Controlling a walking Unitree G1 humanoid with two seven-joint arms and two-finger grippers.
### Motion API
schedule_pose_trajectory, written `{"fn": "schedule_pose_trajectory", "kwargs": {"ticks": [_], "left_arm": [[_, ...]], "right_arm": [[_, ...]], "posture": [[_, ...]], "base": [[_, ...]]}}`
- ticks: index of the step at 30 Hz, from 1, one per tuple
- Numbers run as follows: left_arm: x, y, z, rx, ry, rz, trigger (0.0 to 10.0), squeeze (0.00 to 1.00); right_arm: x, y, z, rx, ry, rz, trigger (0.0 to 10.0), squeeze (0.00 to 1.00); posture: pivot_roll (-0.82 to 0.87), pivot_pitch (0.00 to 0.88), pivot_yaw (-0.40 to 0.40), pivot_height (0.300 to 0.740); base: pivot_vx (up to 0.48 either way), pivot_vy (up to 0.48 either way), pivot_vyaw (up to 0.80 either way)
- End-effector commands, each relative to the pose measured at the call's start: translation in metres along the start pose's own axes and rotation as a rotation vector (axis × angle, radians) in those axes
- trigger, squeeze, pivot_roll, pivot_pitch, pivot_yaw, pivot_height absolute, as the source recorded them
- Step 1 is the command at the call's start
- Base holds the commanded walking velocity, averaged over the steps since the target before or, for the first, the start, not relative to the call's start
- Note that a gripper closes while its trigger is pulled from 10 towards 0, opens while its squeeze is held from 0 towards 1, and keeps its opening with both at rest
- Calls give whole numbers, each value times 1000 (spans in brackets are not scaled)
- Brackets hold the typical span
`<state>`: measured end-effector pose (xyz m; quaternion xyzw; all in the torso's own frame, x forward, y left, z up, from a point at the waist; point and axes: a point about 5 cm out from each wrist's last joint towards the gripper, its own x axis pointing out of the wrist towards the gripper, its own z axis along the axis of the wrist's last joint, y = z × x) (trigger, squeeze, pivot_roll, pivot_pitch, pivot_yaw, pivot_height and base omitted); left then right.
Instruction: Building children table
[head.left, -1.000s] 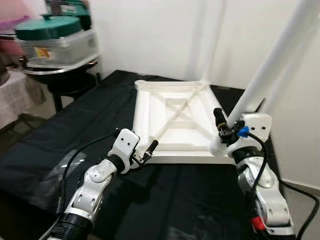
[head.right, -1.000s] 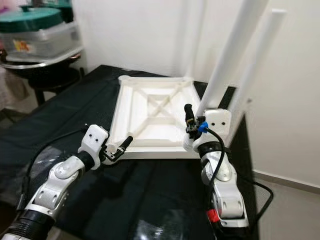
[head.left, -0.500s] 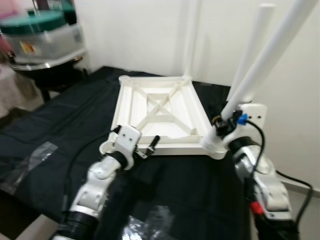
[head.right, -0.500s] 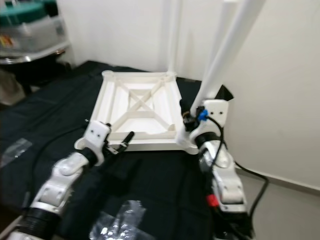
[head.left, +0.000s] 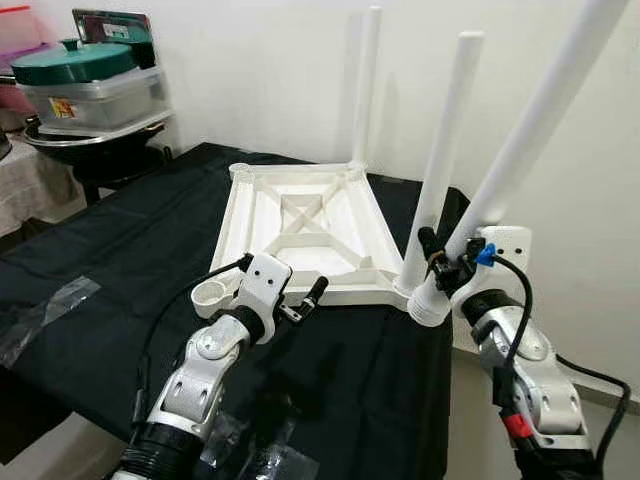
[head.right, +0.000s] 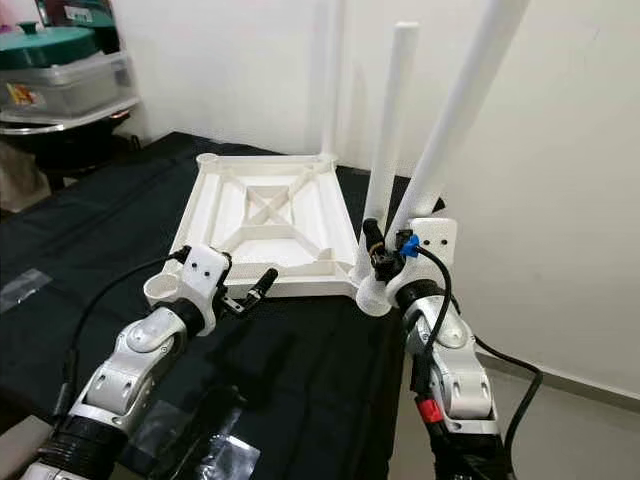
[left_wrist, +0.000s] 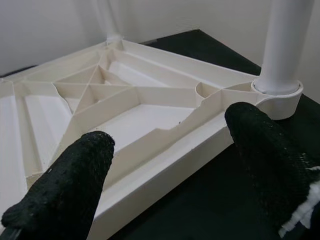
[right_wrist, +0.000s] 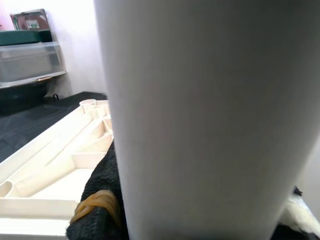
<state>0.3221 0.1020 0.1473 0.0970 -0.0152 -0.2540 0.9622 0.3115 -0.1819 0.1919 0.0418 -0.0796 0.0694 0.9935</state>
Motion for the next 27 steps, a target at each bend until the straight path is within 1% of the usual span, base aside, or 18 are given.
{"fn": "schedule_pose_trajectory", "kwargs": {"ticks": [1, 2, 3, 4, 7, 9, 10, 11, 12, 13, 15, 17, 18, 19, 24, 25, 26, 27], "left_arm": [[1, 1, 3, 3, 4, 12, 10000, 0], [1, 1, 3, 2, 7, 13, 10000, 0], [1, 1, 3, 2, 7, 13, 10000, 0], [2, 1, 3, 0, 12, 14, 10000, 0], [2, 1, 3, 0, 12, 14, 10000, 0], [4, 0, 4, -1, 12, 14, 10000, 0], [5, -1, 4, -2, 12, 14, 10000, 0], [5, -2, 4, -2, 13, 14, 10000, 0], [5, -2, 4, -2, 13, 14, 10000, 0], [6, -3, 5, -1, 13, 14, 10000, 0], [6, -4, 5, -1, 15, 15, 10000, 0], [5, -4, 5, -1, 18, 20, 10000, 0], [5, -4, 5, -1, 18, 20, 10000, 0], [5, -3, 4, -2, 19, 23, 10000, 0], [5, -3, 4, -6, 20, 29, 10000, 0], [4, -3, 5, -11, 19, 30, 10000, 0], [4, -3, 5, -11, 19, 30, 10000, 0], [5, -4, 5, -16, 17, 29, 10000, 0]], "right_arm": [[3, 7, 1, 25, 3, 34, 0, 0], [4, 9, 2, 45, 1, 43, 0, 0], [4, 9, 2, 45, 1, 43, 0, 0], [6, 19, 5, 99, -14, 99, 0, 0], [6, 19, 5, 99, -14, 99, 0, 0], [9, 41, 13, 131, -39, 244, 0, 0], [10, 50, 16, 121, -49, 303, 0, 0], [11, 55, 18, 109, -54, 334, 0, 0], [11, 55, 18, 109, -54, 334, 0, 0], [12, 57, 18, 78, -53, 354, 0, 0], [16, 54, 16, 10, -42, 360, 0, 0], [19, 48, 15, -42, -30, 346, 0, 0], [19, 48, 15, -42, -30, 346, 0, 0], [20, 44, 14, -79, -22, 334, 0, 0], [20, 35, 12, -128, -9, 313, 0, 0], [19, 28, 11, -145, 2, 299, 0, 0], [19, 28, 11, -145, 2, 299, 0, 0], [17, 19, 11, -162, 16, 282, 0, 0]], "posture": [[21, 0, -46, 740], [21, 0, -46, 740], [21, 0, -46, 740], [21, 0, -44, 740], [21, 0, -44, 740], [21, 0, -44, 740], [23, 0, -44, 740], [24, 0, -46, 740], [24, 0, -46, 740], [28, 0, -50, 740], [31, 0, -54, 740], [34, 0, -57, 740], [34, 0, -57, 740], [34, 0, -58, 740], [34, 0, -59, 740], [35, 0, -60, 740], [35, 0, -60, 740], [33, 0, -57, 740]], "base": [[0, 0, 0], [0, 0, 0], [0, 0, 0], [0, 0, 0], [0, 0, 0], [0, 0, 0], [0, 0, 0], [0, 0, 0], [0, 0, 0], [0, 0, 0], [0, 0, 0], [0, 0, 0], [0, 0, 0], [0, 0, 0], [0, 0, 0], [0, 0, 0], [0, 0, 0], [0, -240, 0]]}}
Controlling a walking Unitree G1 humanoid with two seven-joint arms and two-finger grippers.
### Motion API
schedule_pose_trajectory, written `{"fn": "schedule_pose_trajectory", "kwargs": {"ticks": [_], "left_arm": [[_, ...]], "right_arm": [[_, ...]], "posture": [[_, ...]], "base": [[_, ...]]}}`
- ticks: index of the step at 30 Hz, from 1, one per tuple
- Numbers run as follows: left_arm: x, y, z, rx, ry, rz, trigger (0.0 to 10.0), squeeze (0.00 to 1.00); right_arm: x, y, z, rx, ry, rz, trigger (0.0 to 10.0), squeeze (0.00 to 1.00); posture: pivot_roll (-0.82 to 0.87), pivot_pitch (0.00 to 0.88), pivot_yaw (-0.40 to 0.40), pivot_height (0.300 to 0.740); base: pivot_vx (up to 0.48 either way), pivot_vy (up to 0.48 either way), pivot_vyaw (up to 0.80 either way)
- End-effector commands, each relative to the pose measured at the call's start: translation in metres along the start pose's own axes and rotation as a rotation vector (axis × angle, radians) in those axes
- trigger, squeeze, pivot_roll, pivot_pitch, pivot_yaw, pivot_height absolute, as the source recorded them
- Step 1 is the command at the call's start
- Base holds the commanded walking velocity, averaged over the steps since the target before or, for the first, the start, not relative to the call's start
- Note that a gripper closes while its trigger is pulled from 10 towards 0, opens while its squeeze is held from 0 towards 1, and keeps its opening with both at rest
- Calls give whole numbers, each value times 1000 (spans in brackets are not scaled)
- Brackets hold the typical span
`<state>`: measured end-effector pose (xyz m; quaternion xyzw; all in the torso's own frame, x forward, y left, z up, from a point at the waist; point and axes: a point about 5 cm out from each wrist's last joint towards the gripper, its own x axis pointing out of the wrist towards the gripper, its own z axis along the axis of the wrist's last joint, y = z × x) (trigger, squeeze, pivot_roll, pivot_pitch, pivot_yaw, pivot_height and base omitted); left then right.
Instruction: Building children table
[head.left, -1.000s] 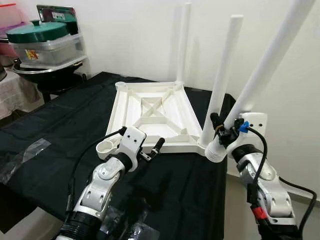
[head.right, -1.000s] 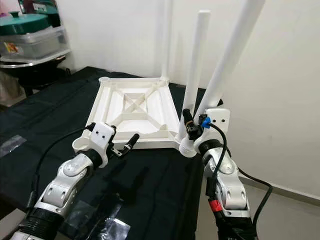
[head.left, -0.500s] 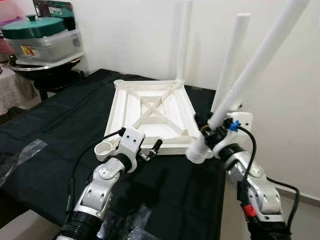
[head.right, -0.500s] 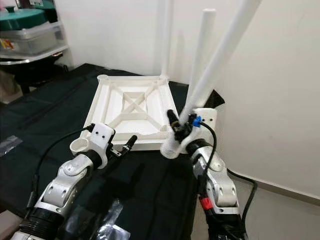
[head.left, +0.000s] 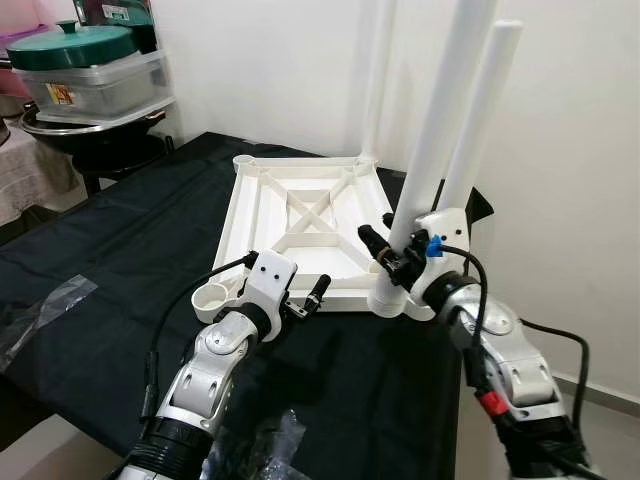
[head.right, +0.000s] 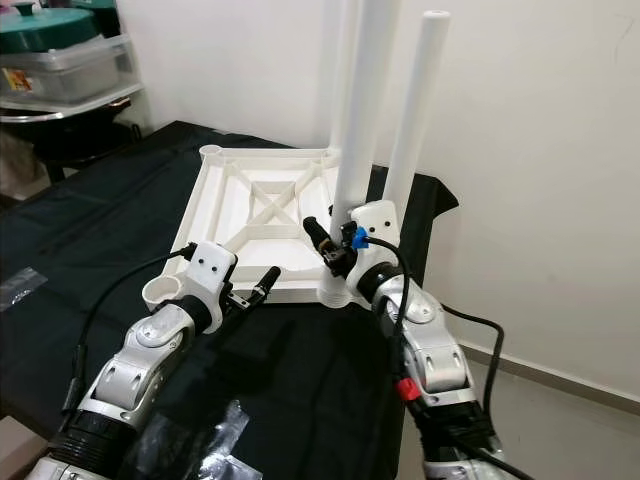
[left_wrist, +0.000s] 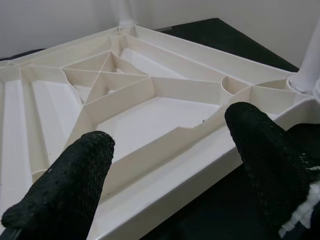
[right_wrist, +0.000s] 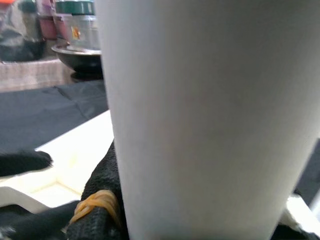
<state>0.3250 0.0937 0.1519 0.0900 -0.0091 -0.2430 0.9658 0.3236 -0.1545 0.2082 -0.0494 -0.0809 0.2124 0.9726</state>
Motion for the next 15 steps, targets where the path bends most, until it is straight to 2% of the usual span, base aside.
{"fn": "schedule_pose_trajectory", "kwargs": {"ticks": [1, 2, 3, 4, 15], "left_arm": [[-2, 0, 0, 1, 7, 7, 10000, 0], [-2, 0, 0, 1, 7, 7, 10000, 0], [-1, -2, 0, -2, 7, 1, 10000, 0], [0, -7, -1, -6, 14, -13, 10000, 0], [2, -7, -1, -9, 32, -2, 10000, 0]], "right_arm": [[-4, -6, -2, -4, 0, -21, 0, 0], [-4, -6, -2, -4, 0, -21, 0, 0], [-8, -15, -4, -11, 18, -40, 0, 0], [-17, -31, -4, -9, 39, -79, 0, 0], [-18, -43, -11, 28, 62, -123, 0, 0]], "posture": [[33, 0, -57, 740], [33, 0, -57, 740], [27, 0, -50, 740], [21, 0, -47, 740], [30, 0, -48, 740]], "base": [[0, -240, 0], [0, -240, 0], [0, -259, 0], [0, -262, 0], [0, -262, 0]]}}
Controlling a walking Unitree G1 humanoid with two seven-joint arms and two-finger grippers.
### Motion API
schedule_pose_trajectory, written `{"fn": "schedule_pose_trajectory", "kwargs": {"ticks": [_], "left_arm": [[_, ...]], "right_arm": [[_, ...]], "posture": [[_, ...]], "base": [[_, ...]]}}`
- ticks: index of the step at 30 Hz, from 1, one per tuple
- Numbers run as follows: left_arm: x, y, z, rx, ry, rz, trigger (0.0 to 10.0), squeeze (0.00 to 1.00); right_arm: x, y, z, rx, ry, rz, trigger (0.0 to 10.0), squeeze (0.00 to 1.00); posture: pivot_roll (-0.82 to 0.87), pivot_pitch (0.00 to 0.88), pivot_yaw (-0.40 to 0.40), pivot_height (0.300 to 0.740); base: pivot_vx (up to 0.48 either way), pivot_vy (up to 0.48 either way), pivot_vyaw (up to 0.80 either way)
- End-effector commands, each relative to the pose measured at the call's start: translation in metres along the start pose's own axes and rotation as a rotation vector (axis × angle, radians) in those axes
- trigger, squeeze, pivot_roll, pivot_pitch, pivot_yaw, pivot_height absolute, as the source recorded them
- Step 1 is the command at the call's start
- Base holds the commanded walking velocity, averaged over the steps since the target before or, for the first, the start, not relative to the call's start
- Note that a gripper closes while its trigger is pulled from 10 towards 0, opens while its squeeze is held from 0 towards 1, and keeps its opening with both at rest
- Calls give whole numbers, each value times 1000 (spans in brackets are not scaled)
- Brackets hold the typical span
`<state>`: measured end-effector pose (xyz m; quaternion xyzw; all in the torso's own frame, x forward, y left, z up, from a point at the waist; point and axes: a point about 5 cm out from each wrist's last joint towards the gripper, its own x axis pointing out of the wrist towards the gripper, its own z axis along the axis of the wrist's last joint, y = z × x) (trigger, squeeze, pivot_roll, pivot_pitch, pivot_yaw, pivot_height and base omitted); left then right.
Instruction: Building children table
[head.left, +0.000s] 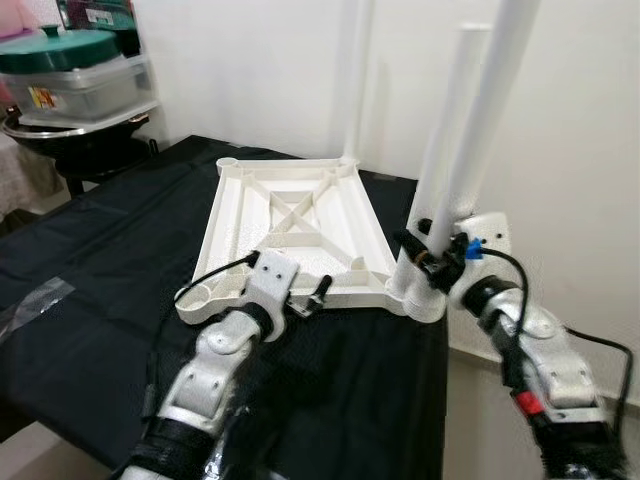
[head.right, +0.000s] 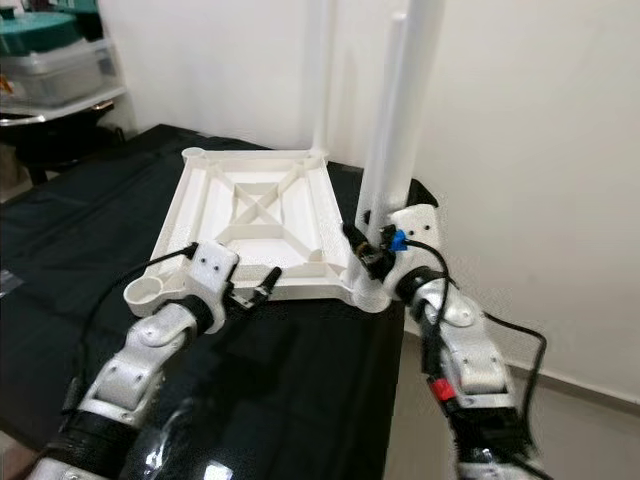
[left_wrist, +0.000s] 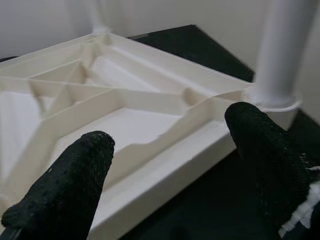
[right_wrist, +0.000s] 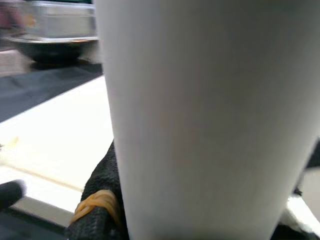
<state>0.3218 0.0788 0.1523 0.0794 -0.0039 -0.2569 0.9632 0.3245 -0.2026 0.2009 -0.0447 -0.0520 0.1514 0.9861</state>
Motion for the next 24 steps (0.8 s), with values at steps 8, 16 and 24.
{"fn": "schedule_pose_trajectory", "kwargs": {"ticks": [8, 16, 24], "left_arm": [[-3, 10, -5, 9, 43, 48, 10000, 0], [-2, 10, -5, 7, 51, 72, 10000, 0], [-1, 15, -5, -14, 54, 118, 10000, 0]], "right_arm": [[6, 6, -11, 37, 34, -2, 0, 0], [6, 8, -16, 26, 42, -18, 0, 0], [3, 12, -10, 81, 14, -23, 0, 0]], "posture": [[33, 0, -52, 740], [29, 0, -54, 740], [26, 0, -53, 740]], "base": [[0, -262, 0], [0, -164, 743], [0, 0, 300]]}}
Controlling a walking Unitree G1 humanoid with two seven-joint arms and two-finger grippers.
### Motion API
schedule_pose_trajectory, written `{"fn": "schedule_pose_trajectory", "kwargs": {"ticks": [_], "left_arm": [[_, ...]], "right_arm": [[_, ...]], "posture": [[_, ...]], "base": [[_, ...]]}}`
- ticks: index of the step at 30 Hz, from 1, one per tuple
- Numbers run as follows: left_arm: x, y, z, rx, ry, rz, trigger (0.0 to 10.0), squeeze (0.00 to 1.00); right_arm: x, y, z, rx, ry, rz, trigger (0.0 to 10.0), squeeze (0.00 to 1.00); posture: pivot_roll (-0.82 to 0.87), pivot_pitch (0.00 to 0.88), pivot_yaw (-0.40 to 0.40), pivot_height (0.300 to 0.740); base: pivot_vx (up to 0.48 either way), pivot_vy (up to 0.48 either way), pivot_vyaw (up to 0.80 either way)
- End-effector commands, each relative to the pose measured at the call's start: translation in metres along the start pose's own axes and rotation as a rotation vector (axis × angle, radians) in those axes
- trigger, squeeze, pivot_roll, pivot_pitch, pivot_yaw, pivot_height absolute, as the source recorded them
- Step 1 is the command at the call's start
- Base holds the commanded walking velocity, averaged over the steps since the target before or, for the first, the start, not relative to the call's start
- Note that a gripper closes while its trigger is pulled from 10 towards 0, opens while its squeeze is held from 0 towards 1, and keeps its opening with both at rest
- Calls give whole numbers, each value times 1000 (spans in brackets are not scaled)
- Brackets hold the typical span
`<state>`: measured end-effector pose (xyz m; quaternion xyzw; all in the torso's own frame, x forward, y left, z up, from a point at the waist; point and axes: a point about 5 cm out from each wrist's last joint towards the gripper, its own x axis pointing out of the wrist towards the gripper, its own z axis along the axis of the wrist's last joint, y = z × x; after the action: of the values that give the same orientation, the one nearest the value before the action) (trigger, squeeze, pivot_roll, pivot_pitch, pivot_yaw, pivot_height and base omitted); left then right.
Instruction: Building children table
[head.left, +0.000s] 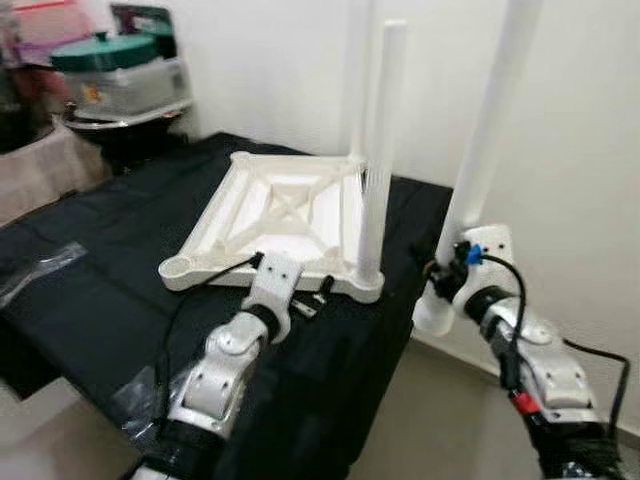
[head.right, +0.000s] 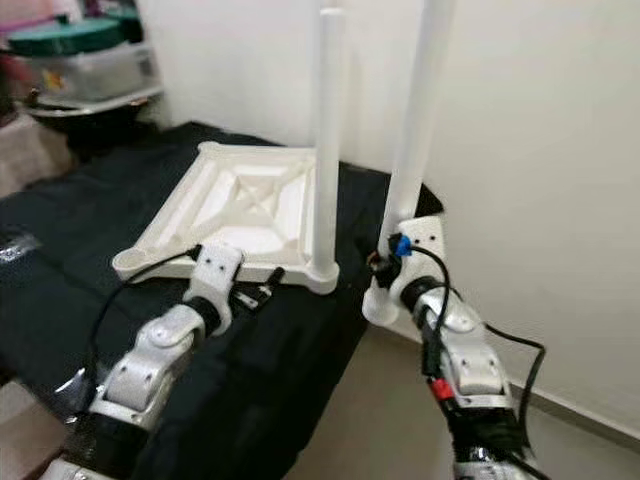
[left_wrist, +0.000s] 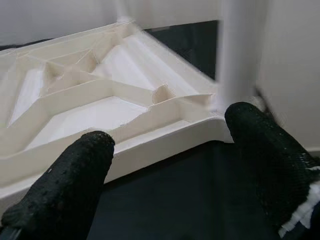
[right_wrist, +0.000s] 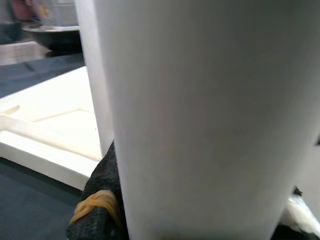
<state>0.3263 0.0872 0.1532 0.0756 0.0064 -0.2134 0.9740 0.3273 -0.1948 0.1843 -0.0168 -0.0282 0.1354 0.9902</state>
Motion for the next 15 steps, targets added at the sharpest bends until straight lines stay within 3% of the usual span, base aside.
{"fn": "schedule_pose_trajectory", "kwargs": {"ticks": [1, 3, 6, 9, 12, 15], "left_arm": [[0, 7, -4, -4, 29, 40, 10000, 0], [0, 8, -4, -7, 29, 45, 10000, 0], [1, 8, -5, -1, 33, 51, 10000, 0], [1, 8, -5, 0, 33, 52, 10000, 0], [1, 7, -5, 7, 35, 50, 10000, 0], [1, 7, -5, 11, 36, 51, 10000, 0]], "right_arm": [[-3, 8, 10, 24, -48, 34, 0, 0], [-4, 11, 12, 25, -63, 49, 0, 0], [-11, 23, 20, -6, -109, 126, 0, 0], [-11, 24, 21, -9, -114, 132, 0, 0], [-23, 42, 23, -14, -116, 294, 0, 0], [-26, 46, 22, -19, -105, 335, 0, 0]], "posture": [[26, 0, -52, 740], [25, 0, -51, 740], [21, 0, -48, 740], [21, 0, -48, 740], [18, 0, -45, 740], [18, 0, -45, 740]], "base": [[0, 0, 0], [0, 0, 0], [0, 0, 800], [0, 0, 800], [0, 0, 800], [0, 0, 800]]}}
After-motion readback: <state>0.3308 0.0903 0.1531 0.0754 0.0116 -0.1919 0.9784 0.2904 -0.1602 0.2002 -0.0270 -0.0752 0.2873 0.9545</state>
